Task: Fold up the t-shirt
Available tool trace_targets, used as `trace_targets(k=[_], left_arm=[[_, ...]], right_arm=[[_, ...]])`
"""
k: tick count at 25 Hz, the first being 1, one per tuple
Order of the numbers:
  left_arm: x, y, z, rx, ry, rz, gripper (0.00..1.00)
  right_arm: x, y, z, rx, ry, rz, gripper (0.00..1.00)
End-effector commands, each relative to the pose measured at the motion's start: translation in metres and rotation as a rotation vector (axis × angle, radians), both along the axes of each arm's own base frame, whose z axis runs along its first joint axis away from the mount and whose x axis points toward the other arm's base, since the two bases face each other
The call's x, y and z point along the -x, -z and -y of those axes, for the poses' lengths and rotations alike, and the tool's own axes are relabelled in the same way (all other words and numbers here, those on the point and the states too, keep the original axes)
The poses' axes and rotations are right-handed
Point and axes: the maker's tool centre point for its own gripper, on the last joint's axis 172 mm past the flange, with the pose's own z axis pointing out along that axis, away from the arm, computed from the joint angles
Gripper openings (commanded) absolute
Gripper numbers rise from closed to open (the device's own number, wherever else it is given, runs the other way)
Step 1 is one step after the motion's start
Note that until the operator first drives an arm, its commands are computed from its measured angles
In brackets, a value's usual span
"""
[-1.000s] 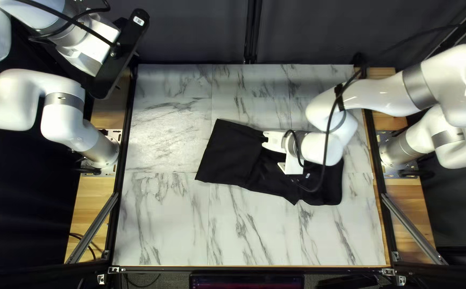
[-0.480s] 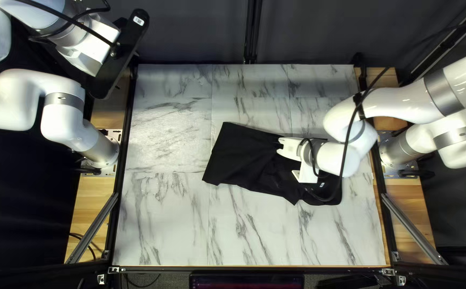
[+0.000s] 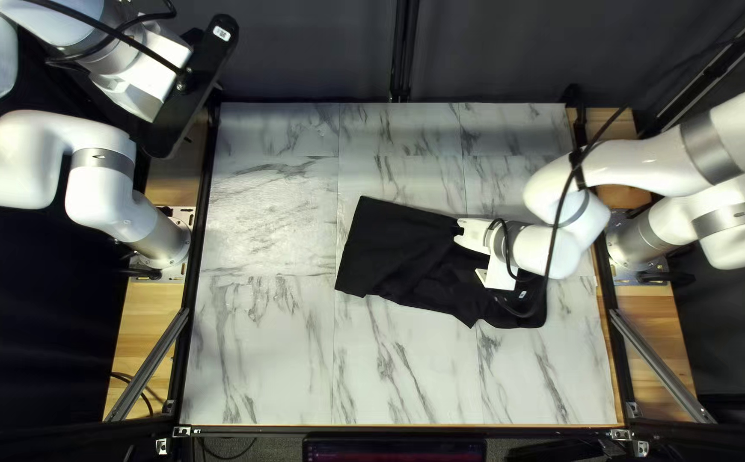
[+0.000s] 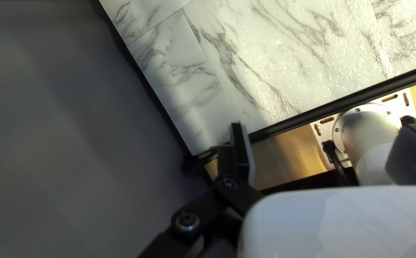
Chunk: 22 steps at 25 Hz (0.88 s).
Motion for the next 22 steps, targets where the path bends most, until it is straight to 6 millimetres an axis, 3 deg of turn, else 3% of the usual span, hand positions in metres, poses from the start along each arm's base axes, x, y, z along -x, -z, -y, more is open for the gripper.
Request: trace_targets(k=[1, 13, 22], left_arm=[[0.000, 0.000, 0.000, 0.000, 0.000, 0.000, 1.00], [0.000, 0.000, 0.000, 0.000, 0.000, 0.000, 1.00], [0.000, 0.000, 0.000, 0.000, 0.000, 0.000, 1.00]], right_arm=[[-0.009, -0.009, 0.002, 0.003, -0.010, 0.011, 0.00], [-0.015, -0.004, 0.007, -0.001, -0.023, 0.029, 0.00], [-0.036, -0.018, 0.013, 0.009, -0.037, 0.053, 0.00]])
